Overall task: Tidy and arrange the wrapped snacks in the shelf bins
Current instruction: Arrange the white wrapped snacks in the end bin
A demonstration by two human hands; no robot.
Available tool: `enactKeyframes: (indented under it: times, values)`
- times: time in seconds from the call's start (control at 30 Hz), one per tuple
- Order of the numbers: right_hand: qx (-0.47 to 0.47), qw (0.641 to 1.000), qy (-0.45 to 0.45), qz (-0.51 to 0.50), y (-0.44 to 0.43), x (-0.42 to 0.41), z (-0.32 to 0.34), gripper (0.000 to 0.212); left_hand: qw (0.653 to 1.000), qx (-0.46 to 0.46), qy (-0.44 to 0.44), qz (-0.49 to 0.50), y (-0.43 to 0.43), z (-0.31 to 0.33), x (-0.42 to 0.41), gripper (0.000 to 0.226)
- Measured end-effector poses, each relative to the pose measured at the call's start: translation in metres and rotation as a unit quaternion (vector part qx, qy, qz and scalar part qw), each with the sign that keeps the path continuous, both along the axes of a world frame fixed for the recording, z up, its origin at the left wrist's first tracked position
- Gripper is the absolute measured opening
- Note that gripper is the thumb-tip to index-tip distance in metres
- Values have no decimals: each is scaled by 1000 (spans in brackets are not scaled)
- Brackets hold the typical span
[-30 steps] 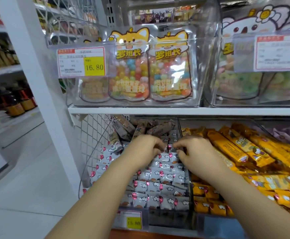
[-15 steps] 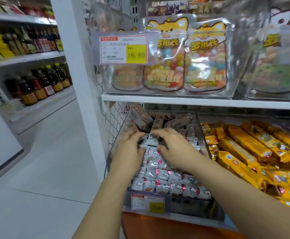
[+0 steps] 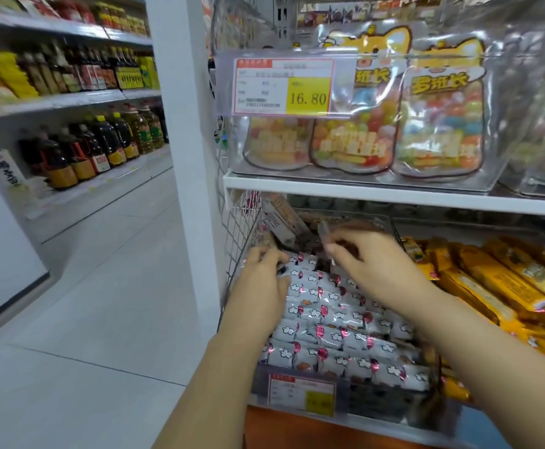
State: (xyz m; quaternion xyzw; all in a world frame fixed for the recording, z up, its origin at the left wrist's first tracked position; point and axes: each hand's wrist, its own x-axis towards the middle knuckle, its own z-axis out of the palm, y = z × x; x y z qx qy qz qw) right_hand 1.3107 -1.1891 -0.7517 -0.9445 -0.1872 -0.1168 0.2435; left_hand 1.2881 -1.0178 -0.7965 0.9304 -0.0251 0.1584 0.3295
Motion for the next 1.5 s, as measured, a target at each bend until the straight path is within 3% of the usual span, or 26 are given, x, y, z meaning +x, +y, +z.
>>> enactKeyframes:
  times: [0.13,0.3,0.53,0.73,1.07,1.13,1.17,1.23,1.3,1.43,1.5]
  values:
    - [-69,997,-29,-26,-27,-17,-4,16,998,5,-37,50,-7,4,-3,18]
    - [-175,980,-64,-71,-44,-28,-12,24,991,31,-103,83,-11,11,-17,5]
    - [-280,950,-76,-117,-44,-33,-14,32,989,13,-148,-17,-18,12,-35,7]
    - [-68,990,-19,-119,-31,-30,-4,42,970,-44,-219,-95,-32,-4,-45,16]
    - [-89,988,39,-122,-19,-28,-2,50,931,-90,-332,-119,-35,-18,-55,8]
    - [2,994,72,-81,-19,-28,-1,44,929,-100,-339,-112,-32,-16,-55,11]
    - [95,989,101,-53,-19,-28,1,38,931,-103,-332,-111,-31,-16,-54,13]
    - [291,942,165,-17,-20,-29,5,25,944,-99,-296,-111,-27,-16,-51,16]
    - [404,894,194,-7,-22,-26,6,24,966,-74,-220,-118,-23,-14,-47,17]
    - [311,945,16,-97,-22,-15,4,34,991,-18,-83,-103,-15,-5,-27,16]
    - [304,944,-39,-121,-18,-10,4,36,996,-2,-60,-59,-15,-1,-10,23]
